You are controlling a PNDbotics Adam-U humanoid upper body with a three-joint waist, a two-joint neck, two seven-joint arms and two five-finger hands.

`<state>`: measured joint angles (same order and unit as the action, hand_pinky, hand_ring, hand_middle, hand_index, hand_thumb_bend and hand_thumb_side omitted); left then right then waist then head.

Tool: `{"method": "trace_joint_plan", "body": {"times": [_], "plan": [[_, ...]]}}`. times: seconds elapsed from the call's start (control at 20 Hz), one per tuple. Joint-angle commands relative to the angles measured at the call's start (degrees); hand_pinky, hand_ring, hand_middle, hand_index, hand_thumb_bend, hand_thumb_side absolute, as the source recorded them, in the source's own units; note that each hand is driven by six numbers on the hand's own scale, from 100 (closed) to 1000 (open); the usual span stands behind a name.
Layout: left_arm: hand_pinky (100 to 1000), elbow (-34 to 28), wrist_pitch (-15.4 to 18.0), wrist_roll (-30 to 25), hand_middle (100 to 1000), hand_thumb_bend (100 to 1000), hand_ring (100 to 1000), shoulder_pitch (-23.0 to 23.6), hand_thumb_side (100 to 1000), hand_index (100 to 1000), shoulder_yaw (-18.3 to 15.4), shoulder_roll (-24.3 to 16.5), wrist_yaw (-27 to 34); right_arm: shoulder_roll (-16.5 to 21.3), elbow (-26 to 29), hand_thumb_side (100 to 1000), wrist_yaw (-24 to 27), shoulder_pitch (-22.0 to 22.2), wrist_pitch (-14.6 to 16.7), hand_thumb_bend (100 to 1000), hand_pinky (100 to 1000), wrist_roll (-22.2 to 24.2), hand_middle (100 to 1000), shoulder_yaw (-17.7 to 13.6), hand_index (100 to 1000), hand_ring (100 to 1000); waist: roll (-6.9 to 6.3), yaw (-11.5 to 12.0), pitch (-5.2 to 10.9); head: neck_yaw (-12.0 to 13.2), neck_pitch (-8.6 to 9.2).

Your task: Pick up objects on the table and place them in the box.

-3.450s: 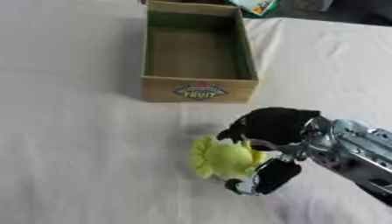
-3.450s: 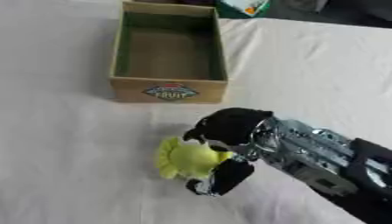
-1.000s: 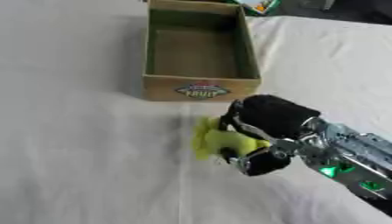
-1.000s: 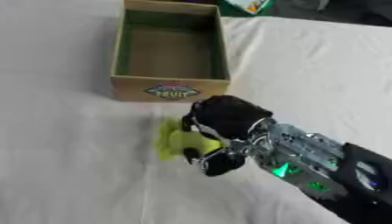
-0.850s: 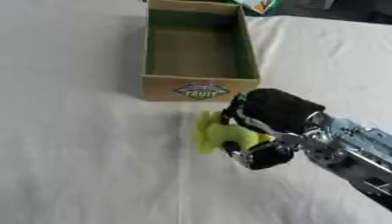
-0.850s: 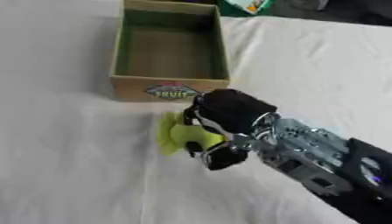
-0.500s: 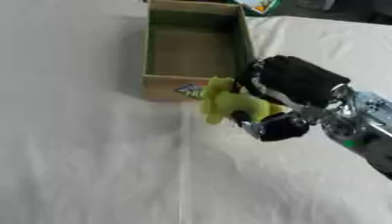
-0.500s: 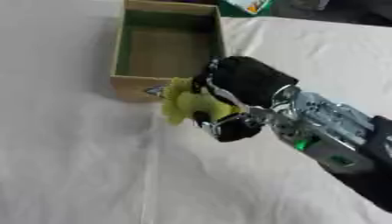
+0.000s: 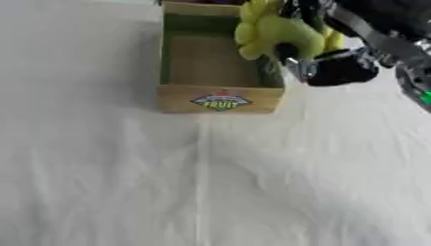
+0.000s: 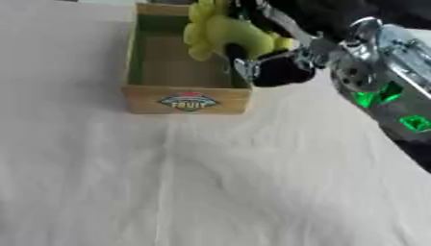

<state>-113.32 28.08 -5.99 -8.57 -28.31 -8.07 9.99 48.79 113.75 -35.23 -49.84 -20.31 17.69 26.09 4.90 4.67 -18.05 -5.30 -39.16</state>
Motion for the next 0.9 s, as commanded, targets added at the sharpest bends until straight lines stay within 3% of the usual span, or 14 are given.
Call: {"method": "trace_joint_plan", "body": {"times": [0.05,0.3,0.65,0.9], "plan": [[506,-1.27,0.24,-0.23,527,100,537,-0.08,684,788,0.28,-0.53,-0.17,0.37,0.84,226,0.98,-1.75,-1.83,100,649,0.97,329,-1.68,509,497,-0.41,-0.01,0.95,-0.33,0.61],[506,-1.27,0.24,-0.87,527,100,536,-0.08,682,788,0.78,-0.1,-0.08,-3.59,-0.68,237,-1.35,-5.93,-4.48,100,657,3.57,341,-2.73,526,493,-0.49,1.14,0.61,-1.46,1.13],[506,-1.27,0.26,-1.6,527,100,534,0.02,681,788,1.09,0.25,0.2,-12.06,-9.67,235,-6.94,-15.05,-10.03,100,659,7.92,345,0.98,525,501,-0.51,2.08,0.4,-2.05,1.3],[505,-1.27,0.19,-2.12,527,100,534,-0.32,679,789,1.45,0.37,0.51,-17.24,-16.93,245,-11.41,-18.33,-10.96,100,659,8.5,347,2.74,523,509,-0.43,2.8,0.06,-2.75,1.49]]}}
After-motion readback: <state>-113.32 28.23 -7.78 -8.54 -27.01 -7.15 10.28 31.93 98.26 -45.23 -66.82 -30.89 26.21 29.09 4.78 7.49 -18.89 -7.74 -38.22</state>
